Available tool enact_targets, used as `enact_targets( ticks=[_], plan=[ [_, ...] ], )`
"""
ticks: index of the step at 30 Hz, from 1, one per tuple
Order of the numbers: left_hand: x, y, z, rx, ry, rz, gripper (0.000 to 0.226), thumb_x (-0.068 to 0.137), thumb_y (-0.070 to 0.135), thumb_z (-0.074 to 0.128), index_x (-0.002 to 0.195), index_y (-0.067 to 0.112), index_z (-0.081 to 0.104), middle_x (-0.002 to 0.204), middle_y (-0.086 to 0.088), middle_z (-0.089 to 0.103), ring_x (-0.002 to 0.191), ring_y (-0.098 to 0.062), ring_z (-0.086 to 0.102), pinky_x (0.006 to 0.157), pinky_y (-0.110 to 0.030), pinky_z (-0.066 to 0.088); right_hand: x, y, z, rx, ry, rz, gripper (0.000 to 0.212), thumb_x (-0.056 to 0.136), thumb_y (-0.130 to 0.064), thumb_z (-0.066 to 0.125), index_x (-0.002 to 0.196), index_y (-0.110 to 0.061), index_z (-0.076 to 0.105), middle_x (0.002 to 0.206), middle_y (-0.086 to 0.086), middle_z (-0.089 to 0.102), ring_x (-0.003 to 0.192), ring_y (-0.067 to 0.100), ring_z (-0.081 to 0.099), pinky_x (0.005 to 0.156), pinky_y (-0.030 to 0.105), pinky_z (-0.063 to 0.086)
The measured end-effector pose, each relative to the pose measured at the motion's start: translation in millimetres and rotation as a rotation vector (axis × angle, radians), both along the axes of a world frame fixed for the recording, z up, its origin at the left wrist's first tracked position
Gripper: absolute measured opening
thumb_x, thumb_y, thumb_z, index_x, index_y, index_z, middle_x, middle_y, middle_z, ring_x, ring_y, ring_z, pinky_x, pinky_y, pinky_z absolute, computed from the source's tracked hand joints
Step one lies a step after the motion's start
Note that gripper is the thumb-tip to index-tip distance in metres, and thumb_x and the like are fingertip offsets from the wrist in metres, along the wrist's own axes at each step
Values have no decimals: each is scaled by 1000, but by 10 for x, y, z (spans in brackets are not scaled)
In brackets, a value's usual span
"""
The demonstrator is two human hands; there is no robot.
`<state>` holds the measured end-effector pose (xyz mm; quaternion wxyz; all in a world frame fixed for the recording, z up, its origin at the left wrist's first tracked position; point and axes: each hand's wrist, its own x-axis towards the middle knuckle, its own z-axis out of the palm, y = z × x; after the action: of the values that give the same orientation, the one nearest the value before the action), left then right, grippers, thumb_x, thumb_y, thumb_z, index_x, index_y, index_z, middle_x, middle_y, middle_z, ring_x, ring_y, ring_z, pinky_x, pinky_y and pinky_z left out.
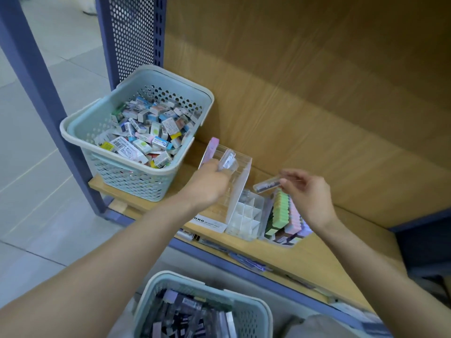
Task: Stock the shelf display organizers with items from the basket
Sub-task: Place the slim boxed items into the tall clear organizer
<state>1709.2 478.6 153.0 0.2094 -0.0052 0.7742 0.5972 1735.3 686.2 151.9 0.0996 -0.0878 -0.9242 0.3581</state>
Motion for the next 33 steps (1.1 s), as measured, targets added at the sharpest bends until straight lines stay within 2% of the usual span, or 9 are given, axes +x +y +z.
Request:
enact_targets(
  ticks=[2,6,10,12,16,20,24,27,33],
  plan=[
    [-24,62,-44,-11,28,-39,12,98,17,40,88,16,47,75,-5,49,61,-15,46,61,-28,41,18,44,-113,113,-16,17,16,88,-11,64,103,-11,67,87,-4,66,83,11,64,73,3,43],
    [-59,159,-177,-47,69,-93,15,99,22,43,110,15,50,96,-10,57,74,-19,53,71,-36,51,-85,17,-372,209,-78,68,12,88,-7,62,99,-13,64,87,-6,62,82,8,58,73,4,43],
    [-113,191,-268,-100,63,-76,22,99,22,42,118,14,50,103,-14,59,79,-21,54,79,-41,52,-230,-80,-564,166,-101,66,10,90,-11,60,95,-19,60,83,-8,60,80,10,57,75,21,48],
    [-146,199,-298,-113,56,-63,25,99,21,42,121,12,50,106,-16,59,81,-22,53,81,-42,52,-264,-120,-604,176,-123,108,9,90,-13,61,93,-21,59,82,-8,59,78,11,58,73,23,49],
    [-202,212,-346,-95,45,-55,25,99,21,43,122,14,49,105,-15,59,79,-21,54,79,-39,53,-238,-98,-669,245,-151,214,11,90,-14,60,101,-16,61,89,-4,61,81,12,60,77,29,52],
    [-201,239,-374,-93,70,-71,24,99,24,44,121,18,49,100,-10,60,82,-21,55,83,-42,53,-239,-26,-738,251,-120,183,13,90,-9,59,101,-14,61,98,1,61,86,14,59,82,35,52],
    [-181,249,-385,-85,91,-102,24,98,25,45,121,19,51,93,-3,58,79,-16,53,81,-37,49,-281,-96,-747,251,-104,212,13,88,-12,61,101,-14,64,97,1,62,85,14,61,81,36,53],
    [-185,231,-383,-95,106,-101,25,98,25,46,121,17,51,91,-1,58,72,-11,50,71,-29,44,-312,-130,-740,274,-119,259,13,87,-11,62,100,-13,65,93,-1,61,81,13,60,80,35,52],
    [-166,164,-373,-110,130,-124,25,98,25,47,120,16,52,88,-2,58,67,-8,49,62,-24,41,-306,-139,-834,317,-207,223,16,87,-12,62,103,-15,63,101,2,66,89,18,63,79,36,52]
  ],
)
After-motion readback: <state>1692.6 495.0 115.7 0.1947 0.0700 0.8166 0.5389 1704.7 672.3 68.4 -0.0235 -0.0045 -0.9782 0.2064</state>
